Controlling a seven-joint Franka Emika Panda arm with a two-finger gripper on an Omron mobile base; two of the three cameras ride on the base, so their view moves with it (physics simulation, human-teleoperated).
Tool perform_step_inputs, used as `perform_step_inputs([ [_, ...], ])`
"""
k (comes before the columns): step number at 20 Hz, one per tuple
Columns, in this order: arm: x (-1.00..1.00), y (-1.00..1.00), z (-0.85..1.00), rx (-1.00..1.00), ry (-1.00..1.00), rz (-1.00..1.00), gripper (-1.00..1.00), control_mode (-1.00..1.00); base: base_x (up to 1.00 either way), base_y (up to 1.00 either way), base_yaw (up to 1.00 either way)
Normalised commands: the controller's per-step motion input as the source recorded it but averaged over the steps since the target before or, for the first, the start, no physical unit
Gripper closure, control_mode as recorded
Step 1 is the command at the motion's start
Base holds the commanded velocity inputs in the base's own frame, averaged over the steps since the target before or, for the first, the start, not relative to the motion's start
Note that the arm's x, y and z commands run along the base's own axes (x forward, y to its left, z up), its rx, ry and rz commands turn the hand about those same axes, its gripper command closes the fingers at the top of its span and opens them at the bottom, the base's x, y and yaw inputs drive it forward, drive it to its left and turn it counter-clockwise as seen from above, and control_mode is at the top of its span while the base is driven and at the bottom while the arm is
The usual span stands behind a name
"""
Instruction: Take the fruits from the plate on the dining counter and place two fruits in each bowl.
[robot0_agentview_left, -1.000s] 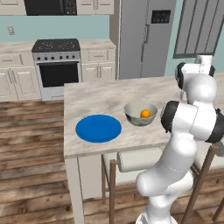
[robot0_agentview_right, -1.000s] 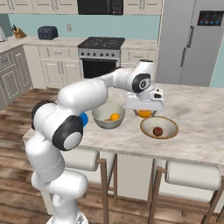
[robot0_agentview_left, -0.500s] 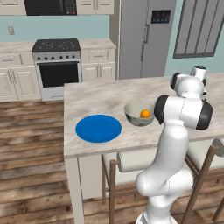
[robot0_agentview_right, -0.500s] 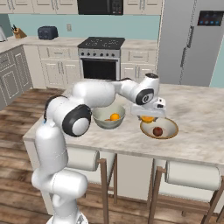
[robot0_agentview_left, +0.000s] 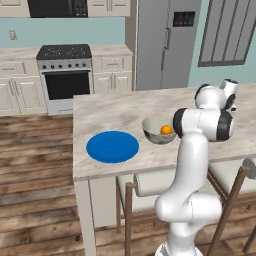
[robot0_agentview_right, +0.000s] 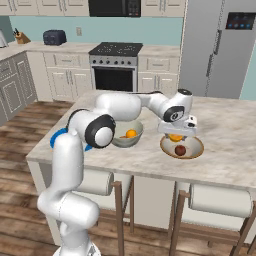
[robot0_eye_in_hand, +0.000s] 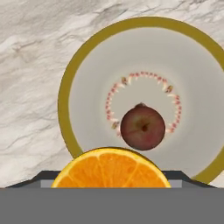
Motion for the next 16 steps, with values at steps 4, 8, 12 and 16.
perform_step_inputs([
  [4, 0.29, -0.14, -0.43, 0.0, 0.0, 0.0, 1.0, -1.0, 0.0, 0.0, 0.0],
  [8, 0.3, -0.19, -0.55, 0.0, 0.0, 0.0, 1.0, -1.0, 0.0, 0.0, 0.0],
  [12, 0.32, -0.14, -0.45, 0.0, 0.0, 0.0, 1.0, -1.0, 0.0, 0.0, 0.0],
  [16, 0.31, -0.18, -0.34, 0.0, 0.0, 0.0, 1.0, -1.0, 0.0, 0.0, 0.0],
])
